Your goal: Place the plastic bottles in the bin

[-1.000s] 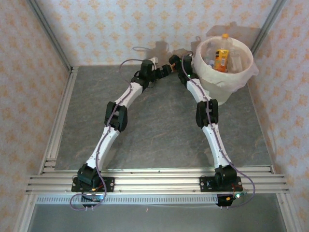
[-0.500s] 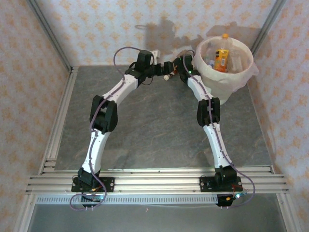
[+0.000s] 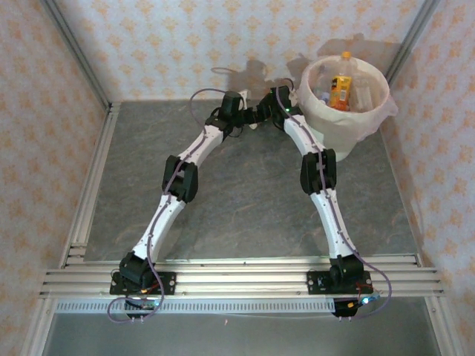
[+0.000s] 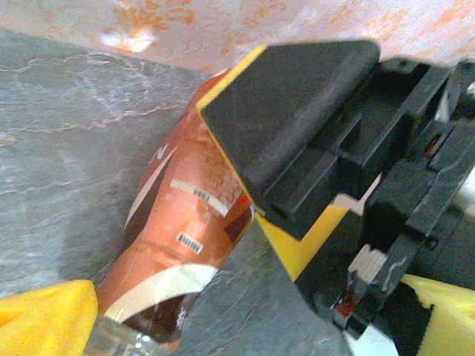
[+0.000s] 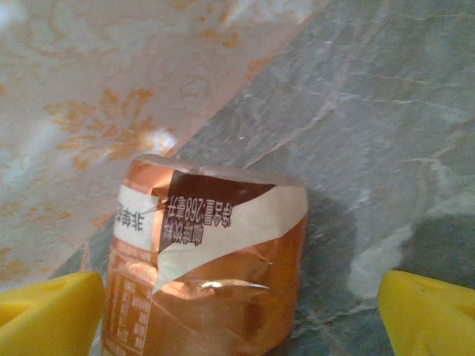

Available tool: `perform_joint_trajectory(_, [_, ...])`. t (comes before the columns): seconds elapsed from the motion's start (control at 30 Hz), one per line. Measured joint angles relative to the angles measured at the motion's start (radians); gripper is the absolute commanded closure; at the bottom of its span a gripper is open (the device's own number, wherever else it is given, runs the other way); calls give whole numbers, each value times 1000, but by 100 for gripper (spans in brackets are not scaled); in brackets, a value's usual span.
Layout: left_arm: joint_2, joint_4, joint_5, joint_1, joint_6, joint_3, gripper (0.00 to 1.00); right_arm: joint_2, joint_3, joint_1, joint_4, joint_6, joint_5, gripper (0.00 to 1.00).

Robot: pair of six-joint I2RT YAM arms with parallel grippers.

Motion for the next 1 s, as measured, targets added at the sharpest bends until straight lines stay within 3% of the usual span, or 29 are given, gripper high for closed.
perform_joint_trajectory(0.2, [-21,71,27,-21,-74,-72,0,-32,-44,-23,-17,30,-46,6])
perform_joint_trajectory(0.53, [-447,320,87,-51,-117,-857,0,-45,-44,-29,-58,31,-169,19])
perform_joint_trajectory(0.8, [-717,433,77,-10,-120,-1231,0,-61,-44,-15,-151,-69,-163,27])
perform_joint_trajectory(1.0, [-902,444,25,17,-92,-1402,0,-64,-37,11,-223,-133,-118,38])
